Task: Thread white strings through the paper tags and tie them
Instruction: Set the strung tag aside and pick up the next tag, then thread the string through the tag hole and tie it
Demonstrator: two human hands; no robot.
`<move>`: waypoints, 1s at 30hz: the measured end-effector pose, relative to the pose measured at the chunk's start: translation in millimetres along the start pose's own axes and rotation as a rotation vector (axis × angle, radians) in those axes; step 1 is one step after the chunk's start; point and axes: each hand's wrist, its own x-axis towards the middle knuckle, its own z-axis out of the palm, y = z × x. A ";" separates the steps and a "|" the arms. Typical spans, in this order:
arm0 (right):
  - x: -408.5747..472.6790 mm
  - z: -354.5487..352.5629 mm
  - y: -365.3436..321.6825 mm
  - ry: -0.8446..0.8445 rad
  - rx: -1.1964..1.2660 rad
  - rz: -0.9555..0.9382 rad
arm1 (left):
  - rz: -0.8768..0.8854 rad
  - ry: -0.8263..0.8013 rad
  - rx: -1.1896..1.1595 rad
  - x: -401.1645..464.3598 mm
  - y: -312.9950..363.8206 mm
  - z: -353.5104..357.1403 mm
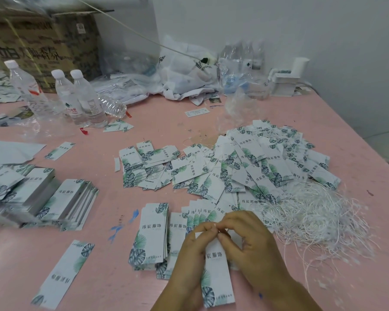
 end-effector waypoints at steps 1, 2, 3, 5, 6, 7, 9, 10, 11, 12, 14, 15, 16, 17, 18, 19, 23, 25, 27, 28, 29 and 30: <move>-0.6 0.4 1.9 0.006 -0.011 0.001 | -0.009 0.006 -0.007 -0.4 -0.3 0.7; -1.1 0.4 3.6 0.009 -0.029 0.003 | -0.012 0.008 -0.007 -0.5 -0.4 1.4; -1.3 0.4 5.2 0.015 -0.051 0.005 | -0.011 0.006 0.002 -1.3 0.5 2.5; -1.1 0.3 5.6 0.033 -0.094 0.017 | -0.001 0.004 0.046 -3.2 2.2 5.1; -1.2 0.1 5.1 0.042 -0.099 0.033 | 0.009 0.001 0.068 -3.7 2.2 6.0; -1.2 0.0 4.5 0.050 -0.098 0.050 | 0.020 0.000 0.085 -4.6 2.4 6.9; -1.6 -0.5 3.3 0.071 -0.084 0.114 | 0.035 -0.025 0.115 -6.0 1.4 7.9; -1.7 -0.9 2.5 0.076 -0.042 0.184 | 0.035 -0.037 0.135 -6.0 0.1 7.0; -1.7 -1.8 1.9 0.074 0.025 0.269 | 0.028 -0.046 0.147 -6.5 -0.6 6.8; -1.6 -2.5 1.4 0.064 0.095 0.349 | 0.023 -0.054 0.160 -6.2 -1.5 6.6; -0.7 -2.2 -0.9 0.036 0.262 0.472 | 0.015 -0.058 0.155 -6.3 -2.4 6.7; -0.2 -2.1 -2.8 0.030 0.366 0.523 | 0.013 -0.060 0.128 -6.5 -2.4 7.0; 0.5 -2.4 -3.5 0.044 0.445 0.561 | 0.011 -0.057 0.090 -5.9 -2.9 6.4; 1.6 -3.9 -2.7 0.082 0.486 0.581 | 0.005 -0.050 0.045 -5.7 -3.0 6.5; 2.9 -5.6 -0.2 0.124 0.476 0.583 | 0.002 -0.045 -0.001 -4.6 -3.9 5.6; 4.2 -7.5 1.7 0.161 0.461 0.583 | 0.006 -0.040 -0.048 -4.1 -4.1 5.6; 5.5 -12.9 3.7 0.237 0.503 0.576 | 0.020 -0.003 -0.109 -1.3 -8.6 1.9; 4.9 -13.4 0.9 0.214 0.540 0.555 | 0.038 -0.003 -0.133 -1.8 -8.3 1.1; 4.0 -12.7 -1.9 0.166 0.594 0.557 | 0.074 -0.015 -0.134 -3.2 -6.4 1.2; 3.4 -11.8 -2.3 0.140 0.604 0.564 | 0.099 -0.024 -0.114 -3.7 -5.6 0.7; 3.2 -11.0 -3.2 0.108 0.596 0.569 | 0.121 -0.035 -0.097 -4.0 -5.2 0.1; 2.5 -9.6 -3.9 0.072 0.580 0.564 | 0.135 -0.045 -0.090 -3.9 -5.2 -0.4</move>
